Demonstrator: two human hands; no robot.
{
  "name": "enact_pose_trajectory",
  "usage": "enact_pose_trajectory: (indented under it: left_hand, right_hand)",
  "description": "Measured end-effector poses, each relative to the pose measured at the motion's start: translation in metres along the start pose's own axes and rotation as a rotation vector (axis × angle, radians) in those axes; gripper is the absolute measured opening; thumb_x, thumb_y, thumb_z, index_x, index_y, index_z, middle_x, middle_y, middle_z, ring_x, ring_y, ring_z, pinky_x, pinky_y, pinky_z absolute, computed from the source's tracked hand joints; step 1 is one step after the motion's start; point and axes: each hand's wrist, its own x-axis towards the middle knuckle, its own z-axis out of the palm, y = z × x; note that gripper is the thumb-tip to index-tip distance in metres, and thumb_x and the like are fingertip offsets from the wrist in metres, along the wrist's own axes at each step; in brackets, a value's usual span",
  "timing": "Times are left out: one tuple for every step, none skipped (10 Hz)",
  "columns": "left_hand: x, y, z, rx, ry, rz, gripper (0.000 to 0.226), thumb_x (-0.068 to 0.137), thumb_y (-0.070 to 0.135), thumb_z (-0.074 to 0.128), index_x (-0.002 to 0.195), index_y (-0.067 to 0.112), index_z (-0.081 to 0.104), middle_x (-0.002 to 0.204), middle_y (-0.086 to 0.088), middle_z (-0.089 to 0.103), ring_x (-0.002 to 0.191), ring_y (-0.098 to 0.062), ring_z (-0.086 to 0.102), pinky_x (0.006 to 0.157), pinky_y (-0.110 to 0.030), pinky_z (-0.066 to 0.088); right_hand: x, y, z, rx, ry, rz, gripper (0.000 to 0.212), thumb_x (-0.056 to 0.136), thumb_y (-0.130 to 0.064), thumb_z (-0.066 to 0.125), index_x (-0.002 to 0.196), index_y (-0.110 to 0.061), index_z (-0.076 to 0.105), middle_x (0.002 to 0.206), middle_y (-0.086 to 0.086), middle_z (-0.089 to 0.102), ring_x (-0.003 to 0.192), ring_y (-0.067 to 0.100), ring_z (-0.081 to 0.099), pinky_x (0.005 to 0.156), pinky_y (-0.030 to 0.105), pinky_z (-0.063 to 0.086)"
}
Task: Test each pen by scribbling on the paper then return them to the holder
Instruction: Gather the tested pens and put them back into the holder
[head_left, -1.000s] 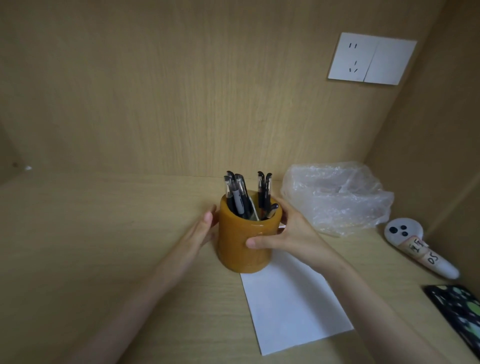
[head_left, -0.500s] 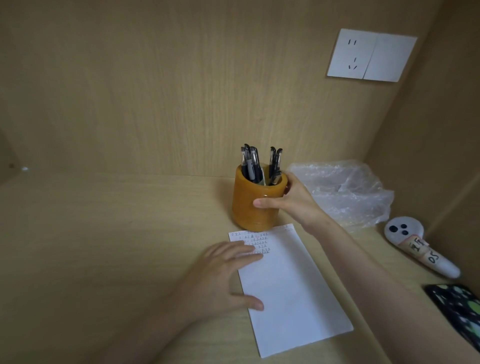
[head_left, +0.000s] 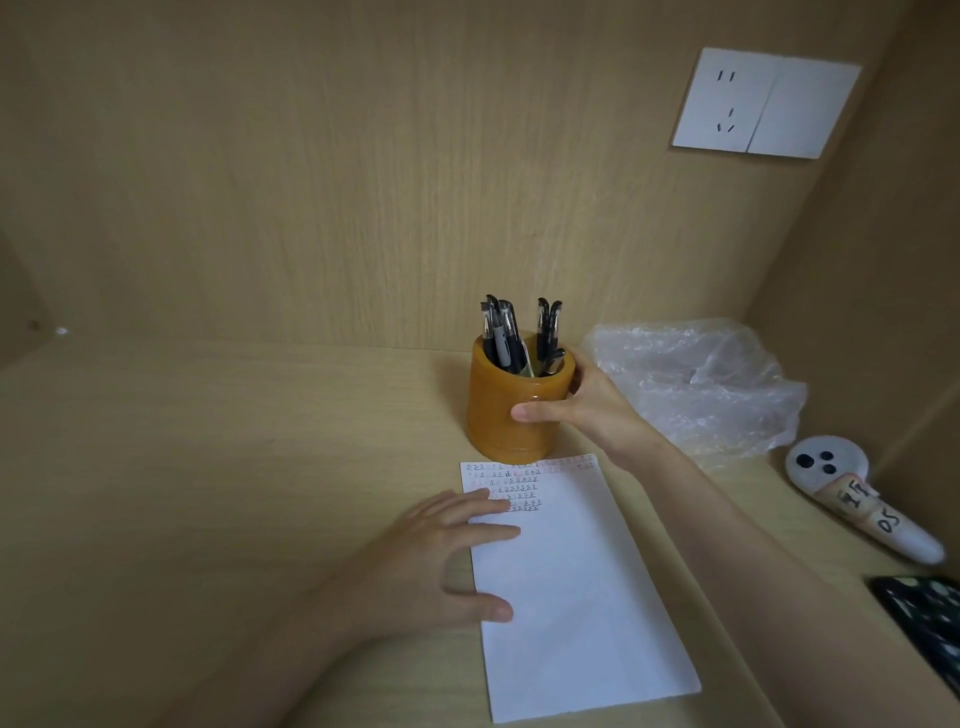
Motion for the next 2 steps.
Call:
enact_pose_trajectory:
  left_hand:
    - [0.0004,-0.0021,0.0010,-0.021,-0.004,-0.010,0.072,0.067,0.071,0.055,0.133,0.044,0.039,0.145,0.033,0.019,0.132,0.017,-0.002,0.109,-0.013,-0.003]
    - [0.0004,-0.0009,-0.0054,-0.111,0.017,-0.031,0.074,0.064,0.073,0.055,0.131,0.044,0.042,0.143,0.034,0.021,0.132,0.018,-0.001,0.113,-0.021,0.007]
  right_hand:
    - [-0.0003,0.0049,-0.0012,-0.029,-0.080,-0.003,0.091,0.068,-0.012,0.084,0.141,-0.027,0.032,0.127,-0.007,0.058,0.112,0.008,0.057,0.090,0.023,0.049]
    - [-0.0074,-0.0016,-0.0033,-0.019,-0.050,0.025,0.112,0.069,-0.016,0.082,0.152,-0.022,0.007,0.142,-0.008,0.043,0.128,0.012,0.044,0.105,0.031,0.038]
